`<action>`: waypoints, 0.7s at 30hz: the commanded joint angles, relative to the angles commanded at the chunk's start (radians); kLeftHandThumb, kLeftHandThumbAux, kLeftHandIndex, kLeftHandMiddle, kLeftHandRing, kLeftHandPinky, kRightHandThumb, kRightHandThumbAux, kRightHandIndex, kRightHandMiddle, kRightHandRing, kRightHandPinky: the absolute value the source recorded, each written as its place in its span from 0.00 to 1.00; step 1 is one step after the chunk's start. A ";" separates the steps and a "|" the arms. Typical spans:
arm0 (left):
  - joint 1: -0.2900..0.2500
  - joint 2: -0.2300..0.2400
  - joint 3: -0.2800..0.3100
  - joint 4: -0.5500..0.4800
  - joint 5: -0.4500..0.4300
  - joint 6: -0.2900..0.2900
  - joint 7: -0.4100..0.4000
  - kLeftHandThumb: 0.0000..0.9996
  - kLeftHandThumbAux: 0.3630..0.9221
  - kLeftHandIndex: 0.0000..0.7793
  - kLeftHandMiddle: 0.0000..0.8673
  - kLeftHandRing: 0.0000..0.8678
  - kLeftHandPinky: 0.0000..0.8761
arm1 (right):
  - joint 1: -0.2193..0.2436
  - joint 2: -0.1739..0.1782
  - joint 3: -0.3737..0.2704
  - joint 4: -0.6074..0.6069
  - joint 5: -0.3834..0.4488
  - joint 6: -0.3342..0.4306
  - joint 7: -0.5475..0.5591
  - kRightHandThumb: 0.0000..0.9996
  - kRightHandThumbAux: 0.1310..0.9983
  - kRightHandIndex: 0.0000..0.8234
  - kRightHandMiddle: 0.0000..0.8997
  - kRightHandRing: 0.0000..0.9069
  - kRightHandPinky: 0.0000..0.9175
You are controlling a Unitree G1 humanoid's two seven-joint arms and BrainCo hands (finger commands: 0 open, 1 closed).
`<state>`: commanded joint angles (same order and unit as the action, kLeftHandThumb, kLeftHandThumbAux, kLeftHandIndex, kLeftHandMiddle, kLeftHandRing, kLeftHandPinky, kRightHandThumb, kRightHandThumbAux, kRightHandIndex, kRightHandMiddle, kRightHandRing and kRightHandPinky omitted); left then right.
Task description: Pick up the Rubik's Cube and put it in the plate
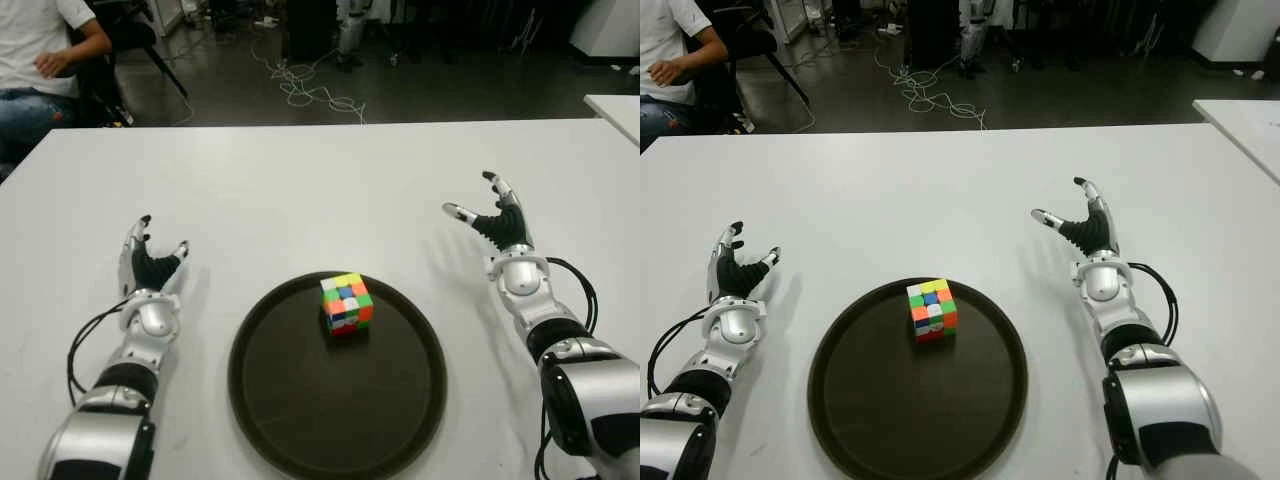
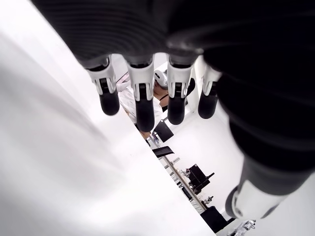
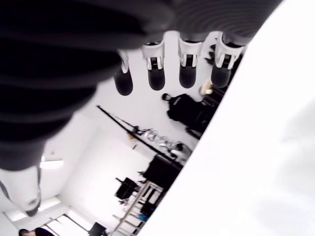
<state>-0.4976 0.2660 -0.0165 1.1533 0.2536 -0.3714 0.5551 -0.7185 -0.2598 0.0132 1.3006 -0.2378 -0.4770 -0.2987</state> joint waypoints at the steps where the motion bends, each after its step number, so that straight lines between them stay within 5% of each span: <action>1: 0.001 0.000 0.001 0.001 -0.001 -0.005 0.001 0.26 0.61 0.12 0.16 0.16 0.17 | 0.000 0.002 -0.003 0.000 0.004 0.004 0.004 0.00 0.50 0.00 0.00 0.00 0.00; 21: 0.000 0.001 0.007 0.020 -0.002 -0.045 0.001 0.28 0.63 0.13 0.17 0.19 0.21 | 0.003 0.017 -0.013 -0.013 0.016 0.019 0.031 0.00 0.50 0.00 0.00 0.00 0.00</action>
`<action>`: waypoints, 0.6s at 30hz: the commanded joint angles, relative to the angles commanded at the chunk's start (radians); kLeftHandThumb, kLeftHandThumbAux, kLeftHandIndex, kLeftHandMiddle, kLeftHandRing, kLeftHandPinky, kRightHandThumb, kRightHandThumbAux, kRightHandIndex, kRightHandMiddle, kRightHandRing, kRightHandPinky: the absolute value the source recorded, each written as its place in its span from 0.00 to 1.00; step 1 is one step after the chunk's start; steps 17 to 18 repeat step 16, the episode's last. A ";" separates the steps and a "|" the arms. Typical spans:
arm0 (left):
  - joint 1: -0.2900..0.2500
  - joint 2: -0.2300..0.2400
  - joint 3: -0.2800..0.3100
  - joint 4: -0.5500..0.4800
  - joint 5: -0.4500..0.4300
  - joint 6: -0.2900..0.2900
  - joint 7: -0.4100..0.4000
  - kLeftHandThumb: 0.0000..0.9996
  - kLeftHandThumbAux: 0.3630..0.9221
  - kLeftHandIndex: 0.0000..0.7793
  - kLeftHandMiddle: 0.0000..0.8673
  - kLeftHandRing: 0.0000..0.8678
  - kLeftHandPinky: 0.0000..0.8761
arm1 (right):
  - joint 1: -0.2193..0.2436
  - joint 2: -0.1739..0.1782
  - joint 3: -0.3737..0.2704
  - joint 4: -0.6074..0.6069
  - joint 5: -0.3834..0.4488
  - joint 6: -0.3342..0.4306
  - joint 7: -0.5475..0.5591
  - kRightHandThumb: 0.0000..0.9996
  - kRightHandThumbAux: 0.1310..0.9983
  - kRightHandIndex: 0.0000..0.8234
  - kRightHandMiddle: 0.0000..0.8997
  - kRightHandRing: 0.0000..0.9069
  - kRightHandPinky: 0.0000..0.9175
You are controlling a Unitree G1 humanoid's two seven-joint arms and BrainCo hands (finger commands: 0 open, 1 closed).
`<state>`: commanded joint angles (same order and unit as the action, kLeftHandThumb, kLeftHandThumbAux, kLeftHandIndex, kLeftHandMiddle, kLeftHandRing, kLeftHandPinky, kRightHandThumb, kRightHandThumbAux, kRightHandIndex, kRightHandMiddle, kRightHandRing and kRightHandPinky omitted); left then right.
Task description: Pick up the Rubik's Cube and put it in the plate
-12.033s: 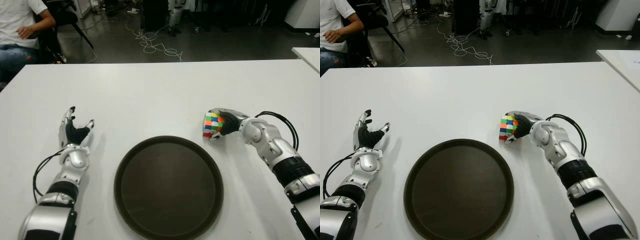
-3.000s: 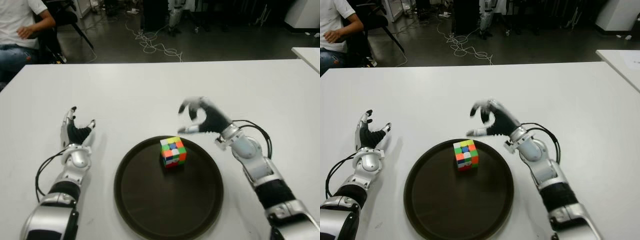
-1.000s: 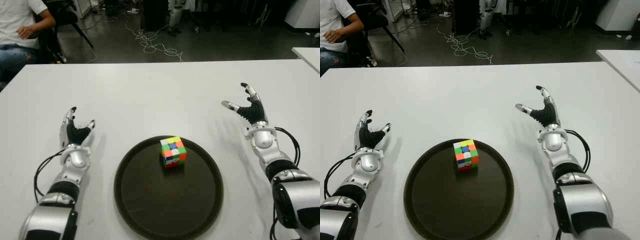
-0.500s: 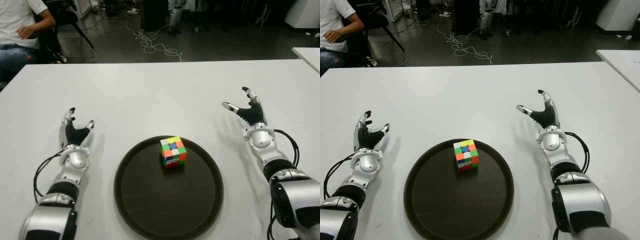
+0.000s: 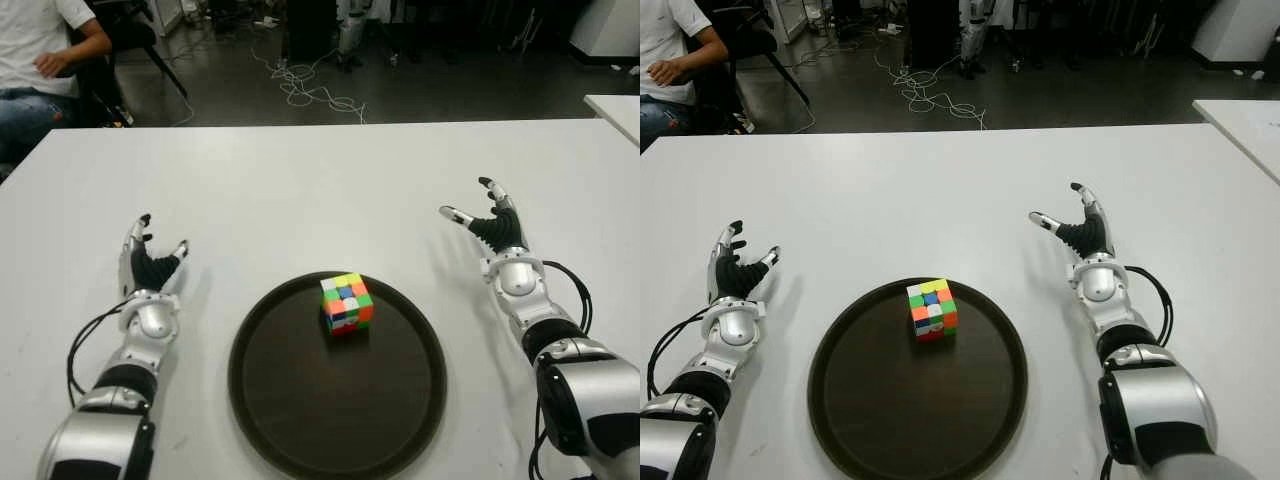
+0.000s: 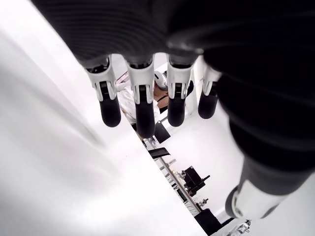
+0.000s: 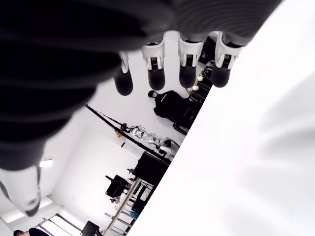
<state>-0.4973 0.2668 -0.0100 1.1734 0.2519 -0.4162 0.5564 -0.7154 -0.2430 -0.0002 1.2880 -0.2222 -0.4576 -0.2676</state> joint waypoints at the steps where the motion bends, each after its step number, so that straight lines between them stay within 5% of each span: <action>1: -0.001 0.001 0.000 0.001 0.001 -0.001 0.001 0.28 0.64 0.13 0.17 0.19 0.21 | 0.000 0.000 0.002 0.000 -0.002 0.000 -0.002 0.00 0.49 0.00 0.00 0.00 0.00; 18: -0.008 0.002 -0.005 0.007 0.005 0.022 0.001 0.24 0.61 0.12 0.16 0.17 0.16 | -0.002 -0.003 0.016 -0.003 -0.017 0.021 -0.023 0.00 0.49 0.00 0.00 0.00 0.00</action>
